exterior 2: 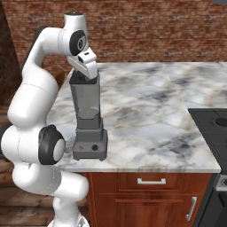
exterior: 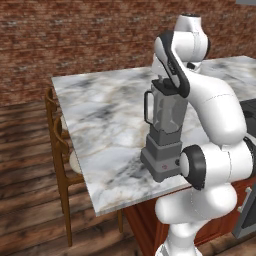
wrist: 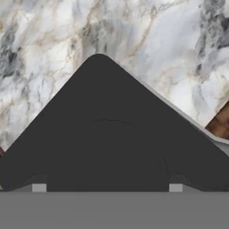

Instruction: Grab the lemon and onion from the fridge, place them in the blender, close the lid, and turn on the blender to create a marinade.

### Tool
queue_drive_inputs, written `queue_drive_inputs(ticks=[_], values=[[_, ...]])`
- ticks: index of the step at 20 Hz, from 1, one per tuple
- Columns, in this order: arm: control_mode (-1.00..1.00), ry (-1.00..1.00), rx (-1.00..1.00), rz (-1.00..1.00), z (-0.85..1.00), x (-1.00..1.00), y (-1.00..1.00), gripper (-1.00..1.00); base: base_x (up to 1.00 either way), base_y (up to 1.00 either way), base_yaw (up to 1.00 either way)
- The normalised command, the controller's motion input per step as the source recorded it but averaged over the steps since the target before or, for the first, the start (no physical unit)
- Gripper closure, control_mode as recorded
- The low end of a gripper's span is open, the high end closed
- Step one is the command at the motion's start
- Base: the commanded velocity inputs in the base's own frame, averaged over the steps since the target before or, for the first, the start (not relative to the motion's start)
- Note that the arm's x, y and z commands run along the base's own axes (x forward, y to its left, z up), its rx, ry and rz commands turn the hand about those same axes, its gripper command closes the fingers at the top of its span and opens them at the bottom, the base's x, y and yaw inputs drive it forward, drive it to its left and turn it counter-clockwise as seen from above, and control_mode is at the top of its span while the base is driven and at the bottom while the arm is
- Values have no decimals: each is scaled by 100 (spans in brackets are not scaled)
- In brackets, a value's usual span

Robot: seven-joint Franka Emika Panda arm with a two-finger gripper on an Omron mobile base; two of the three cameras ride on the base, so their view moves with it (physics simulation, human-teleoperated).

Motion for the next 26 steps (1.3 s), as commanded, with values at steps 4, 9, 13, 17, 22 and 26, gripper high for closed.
queue_drive_inputs(ticks=[4, 9, 13, 17, 22, 26], values=[[-100, 0, 0, 1, -39, 0, 6, 100, 0, 0, 0], [-100, 2, 0, 0, -33, 0, 0, -100, 0, 0, 0], [-100, 1, 0, 0, -21, 0, 0, -100, 0, 0, 0], [-100, 0, 0, 0, -12, -2, 0, -100, 0, 0, 0], [-100, 0, 0, 0, -7, -6, 0, -100, 0, 0, 0], [-100, 0, 0, 0, -1, -6, 0, -100, 0, 0, 0]])
